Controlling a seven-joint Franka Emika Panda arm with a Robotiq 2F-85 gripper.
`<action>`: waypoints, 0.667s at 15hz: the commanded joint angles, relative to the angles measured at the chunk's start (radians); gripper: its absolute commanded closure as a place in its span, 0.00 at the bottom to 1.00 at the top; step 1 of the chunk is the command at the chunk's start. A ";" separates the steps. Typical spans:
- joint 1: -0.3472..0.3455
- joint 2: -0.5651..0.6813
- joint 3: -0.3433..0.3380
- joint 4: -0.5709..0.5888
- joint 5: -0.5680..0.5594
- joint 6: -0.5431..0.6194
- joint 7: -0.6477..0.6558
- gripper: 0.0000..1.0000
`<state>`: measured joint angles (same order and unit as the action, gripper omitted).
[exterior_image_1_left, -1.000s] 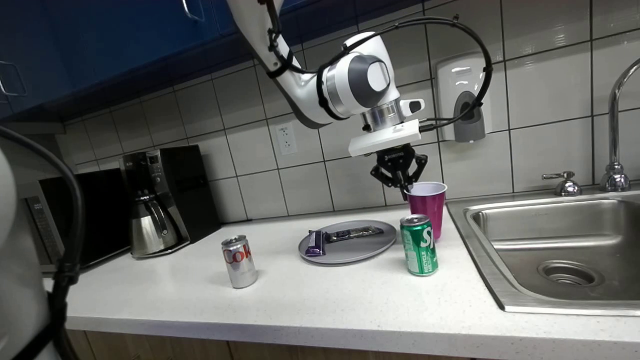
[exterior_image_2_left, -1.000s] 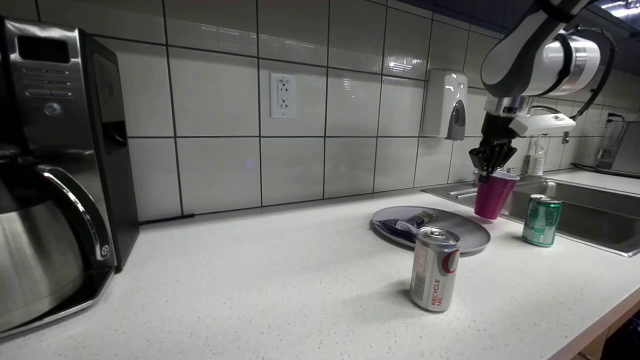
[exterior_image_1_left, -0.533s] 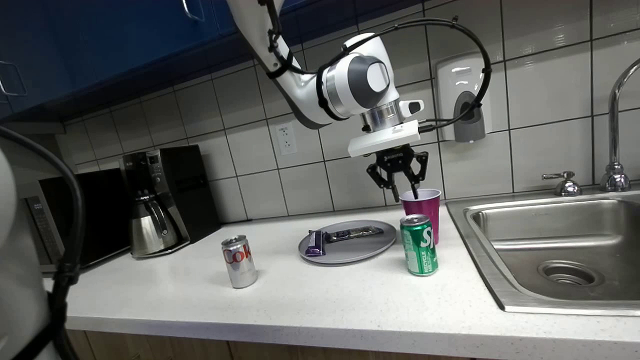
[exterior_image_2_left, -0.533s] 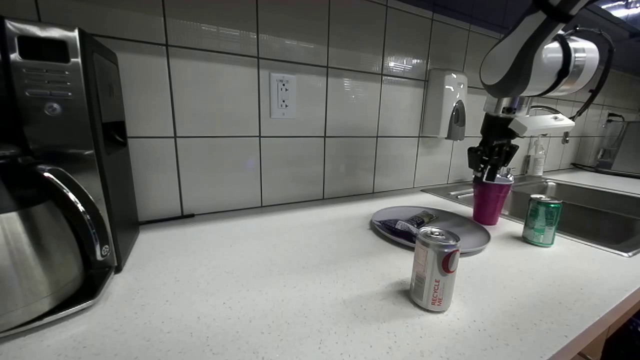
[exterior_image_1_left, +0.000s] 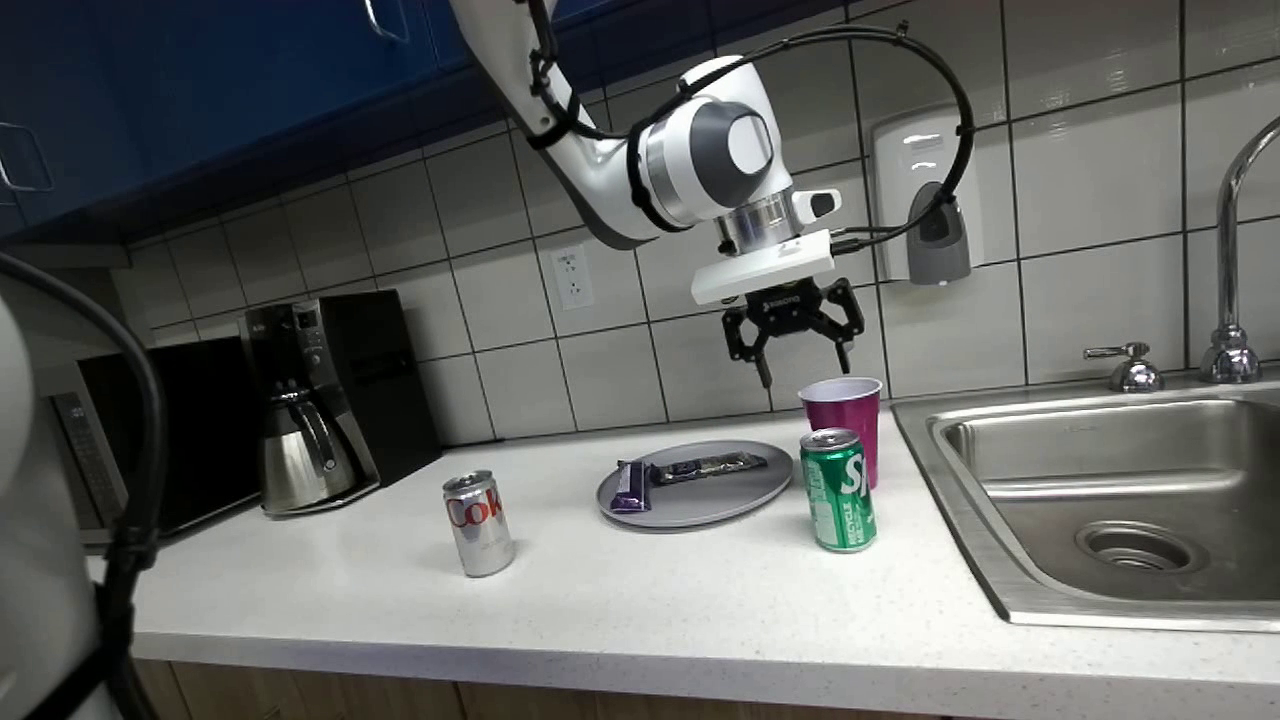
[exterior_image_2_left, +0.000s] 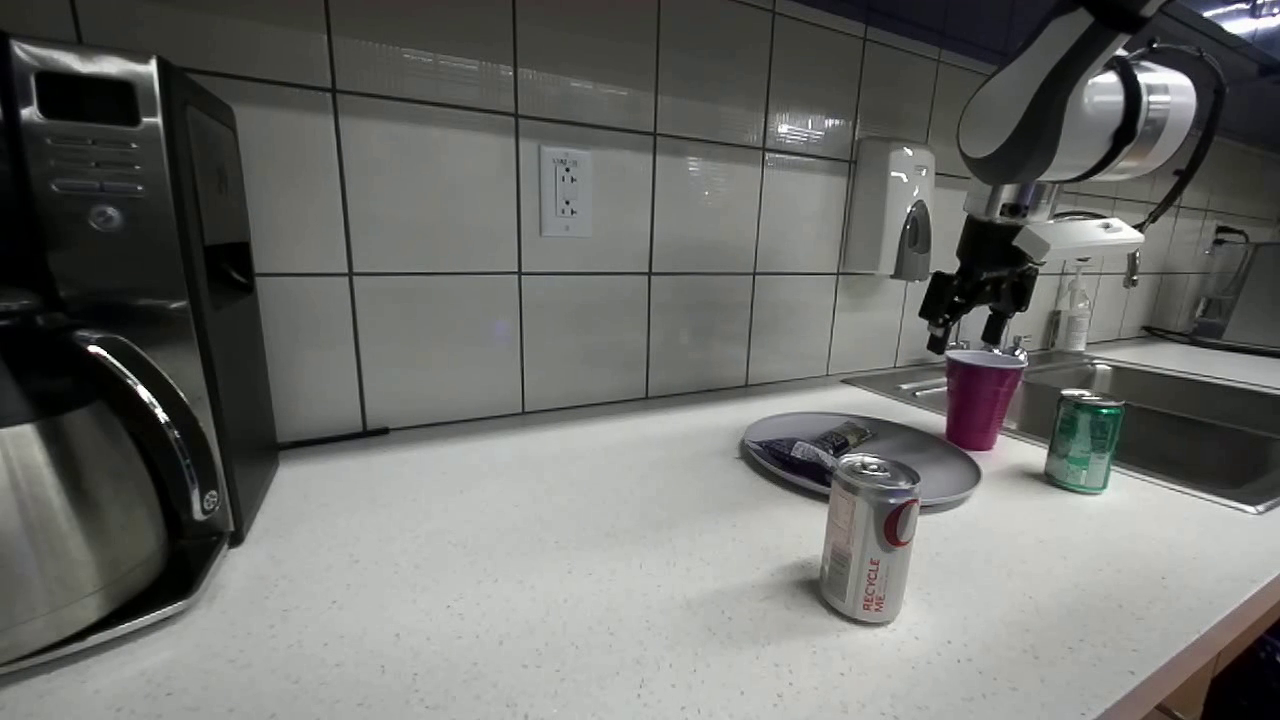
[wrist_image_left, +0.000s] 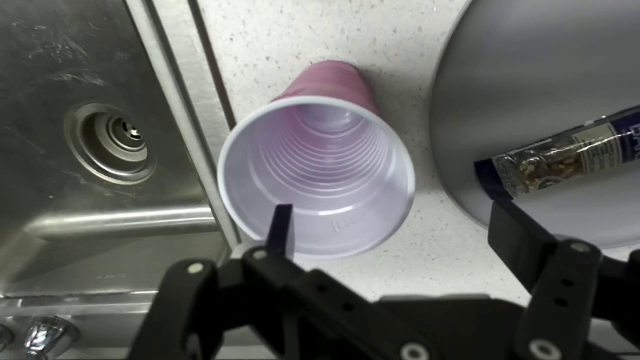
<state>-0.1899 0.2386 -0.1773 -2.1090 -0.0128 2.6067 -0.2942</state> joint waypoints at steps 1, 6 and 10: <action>-0.001 -0.045 0.022 -0.011 -0.014 -0.019 0.008 0.00; 0.029 -0.080 0.029 -0.028 -0.041 -0.021 0.054 0.00; 0.066 -0.097 0.031 -0.036 -0.064 -0.039 0.146 0.00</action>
<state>-0.1435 0.1873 -0.1539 -2.1192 -0.0368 2.6059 -0.2358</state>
